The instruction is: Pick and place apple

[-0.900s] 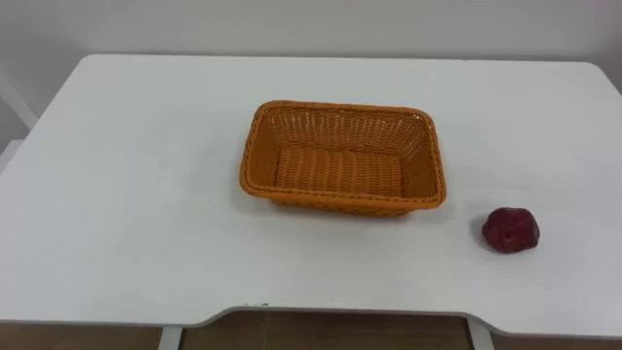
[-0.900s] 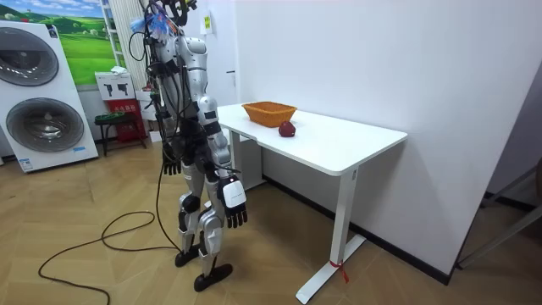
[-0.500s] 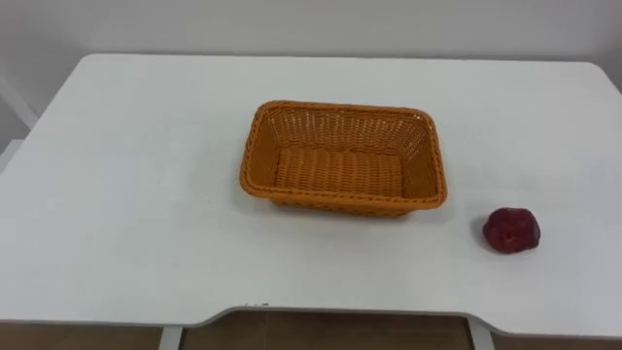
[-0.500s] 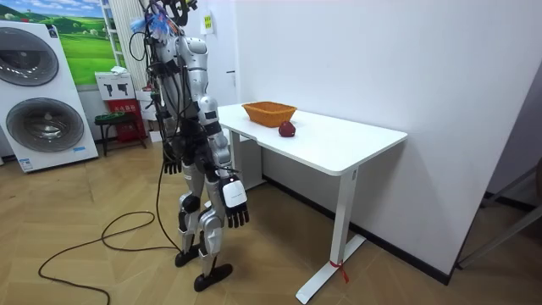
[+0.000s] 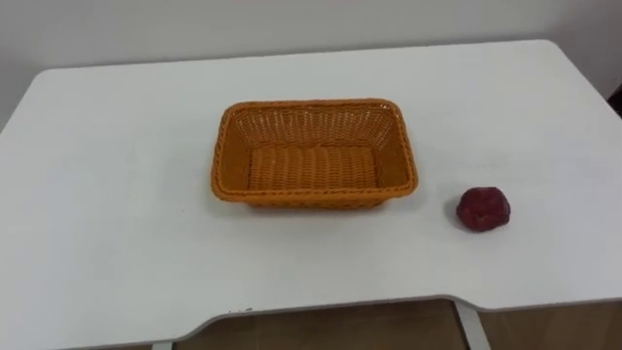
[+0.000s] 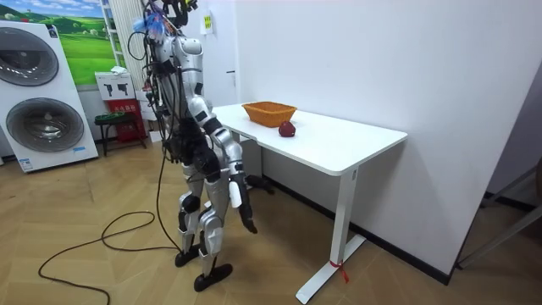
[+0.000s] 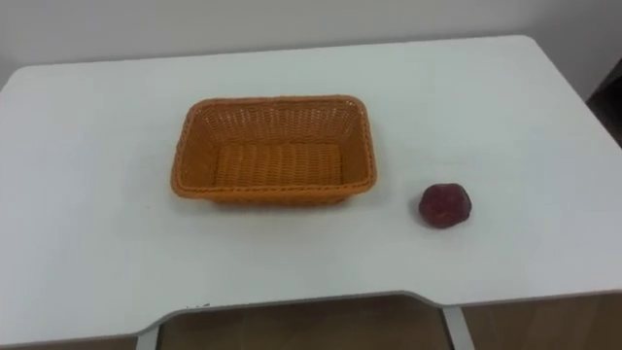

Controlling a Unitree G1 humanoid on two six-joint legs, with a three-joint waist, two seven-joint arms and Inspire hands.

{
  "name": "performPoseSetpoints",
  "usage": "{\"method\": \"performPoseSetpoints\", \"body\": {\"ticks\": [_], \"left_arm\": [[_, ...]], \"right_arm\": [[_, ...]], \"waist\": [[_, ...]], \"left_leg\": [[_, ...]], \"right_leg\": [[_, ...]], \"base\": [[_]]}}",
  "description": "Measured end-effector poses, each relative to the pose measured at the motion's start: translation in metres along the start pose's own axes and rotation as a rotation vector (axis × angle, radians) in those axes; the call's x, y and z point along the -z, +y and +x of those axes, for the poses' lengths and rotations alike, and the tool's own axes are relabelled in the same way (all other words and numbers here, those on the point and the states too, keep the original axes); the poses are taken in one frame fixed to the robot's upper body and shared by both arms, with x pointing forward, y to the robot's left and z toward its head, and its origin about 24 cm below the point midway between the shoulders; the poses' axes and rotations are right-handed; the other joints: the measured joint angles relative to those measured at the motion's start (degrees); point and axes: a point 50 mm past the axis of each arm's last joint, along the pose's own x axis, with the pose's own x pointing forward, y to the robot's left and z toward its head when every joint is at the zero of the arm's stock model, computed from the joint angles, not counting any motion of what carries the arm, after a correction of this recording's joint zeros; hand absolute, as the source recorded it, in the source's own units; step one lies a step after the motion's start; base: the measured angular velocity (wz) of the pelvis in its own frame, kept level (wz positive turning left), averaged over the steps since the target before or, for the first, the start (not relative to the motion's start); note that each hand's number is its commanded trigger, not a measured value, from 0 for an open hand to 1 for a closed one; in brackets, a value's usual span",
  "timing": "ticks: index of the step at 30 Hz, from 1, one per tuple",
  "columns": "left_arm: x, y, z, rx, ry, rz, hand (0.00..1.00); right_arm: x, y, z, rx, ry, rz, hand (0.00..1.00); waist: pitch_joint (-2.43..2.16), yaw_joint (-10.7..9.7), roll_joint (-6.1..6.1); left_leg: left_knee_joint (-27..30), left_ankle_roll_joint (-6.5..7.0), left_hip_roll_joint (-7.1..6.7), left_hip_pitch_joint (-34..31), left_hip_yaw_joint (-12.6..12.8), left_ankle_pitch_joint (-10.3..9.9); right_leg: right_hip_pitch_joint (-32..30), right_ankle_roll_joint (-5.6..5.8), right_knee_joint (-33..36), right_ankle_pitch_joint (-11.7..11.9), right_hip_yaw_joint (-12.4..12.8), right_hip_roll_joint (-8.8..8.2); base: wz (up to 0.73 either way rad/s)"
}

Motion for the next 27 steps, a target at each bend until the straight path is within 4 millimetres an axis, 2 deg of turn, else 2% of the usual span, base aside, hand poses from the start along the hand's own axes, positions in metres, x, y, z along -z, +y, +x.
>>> {"method": "performPoseSetpoints", "body": {"ticks": [3,6,8,11,13,17,20,23,27], "left_arm": [[-0.001,0.0,0.0,-0.007,-0.012,0.0,0.0],[-0.001,-0.001,0.0,-0.001,-0.02,0.01,0.0],[-0.001,-0.004,-0.001,0.008,-0.023,0.033,0.0],[-0.002,-0.01,-0.001,0.025,-0.039,0.086,0.0],[-0.003,-0.014,-0.002,0.04,-0.051,0.121,0.0],[-0.005,-0.018,-0.003,0.055,-0.069,0.162,0.0],[-0.008,-0.024,-0.003,0.078,-0.09,0.206,0.0],[-0.009,-0.026,-0.004,0.096,-0.104,0.214,0.0],[-0.009,-0.027,-0.004,0.121,-0.106,0.216,0.0]], "right_arm": [[-0.029,0.022,-0.015,-0.022,-0.134,0.057,0.0],[-0.057,0.044,-0.04,-0.062,-0.326,0.057,0.0],[-0.074,0.059,-0.066,-0.105,-0.544,0.013,0.0],[-0.087,0.074,-0.098,-0.177,-0.79,-0.031,0.0],[-0.087,0.083,-0.116,-0.237,-0.891,-0.059,0.0],[-0.08,0.096,-0.144,-0.371,-1.048,-0.125,0.0],[-0.063,0.108,-0.164,-0.541,-1.099,-0.211,0.0],[-0.047,0.116,-0.174,-0.672,-1.105,-0.296,0.0],[-0.037,0.121,-0.18,-0.781,-1.09,-0.365,0.0]], "waist": [[0.03,0.0,-0.12],[0.02,0.5,-0.26],[0.04,1.0,-0.46],[-0.09,1.8,-0.9],[-0.24,2.5,-1.09],[-0.12,4.2,-1.56],[0.07,5.3,-1.17],[0.43,5.7,-0.39],[0.22,6.1,0.3]], "left_leg": [[0.2,0.02,-0.03,-0.3,0.0,0.0],[0.3,0.02,-0.02,-1.1,0.0,0.0],[0.3,0.01,-0.02,-1.6,-0.1,0.2],[0.3,-0.01,0.02,-1.8,-0.2,0.2],[0.2,-0.03,0.05,-2.0,-0.2,0.2],[0.2,-0.04,0.19,-2.1,-0.2,0.2],[0.2,-0.04,0.15,-2.1,-0.2,0.2],[0.2,-0.04,0.16,-1.7,-0.3,0.2],[0.2,-0.05,0.26,-1.6,-0.3,0.2]], "right_leg": [[-0.8,0.01,0.6,-0.2,0.0,-0.06],[-1.8,0.02,0.6,-0.3,0.1,-0.05],[-2.2,-0.09,0.8,-0.2,0.0,0.0],[-2.6,-0.15,0.6,-0.1,-0.1,0.05],[-2.5,-0.15,0.6,-0.1,-0.1,0.11],[-2.6,-0.26,0.5,0.0,-0.2,0.2],[-2.6,-0.26,0.4,0.0,-0.1,0.12],[-2.0,-0.26,0.3,0.0,-0.3,0.1],[-2.0,-0.35,-0.4,0.2,-0.5,0.15]], "base": [[0.0],[0.0],[0.0],[0.01],[0.0],[0.0],[0.0],[0.01],[0.0]]}}
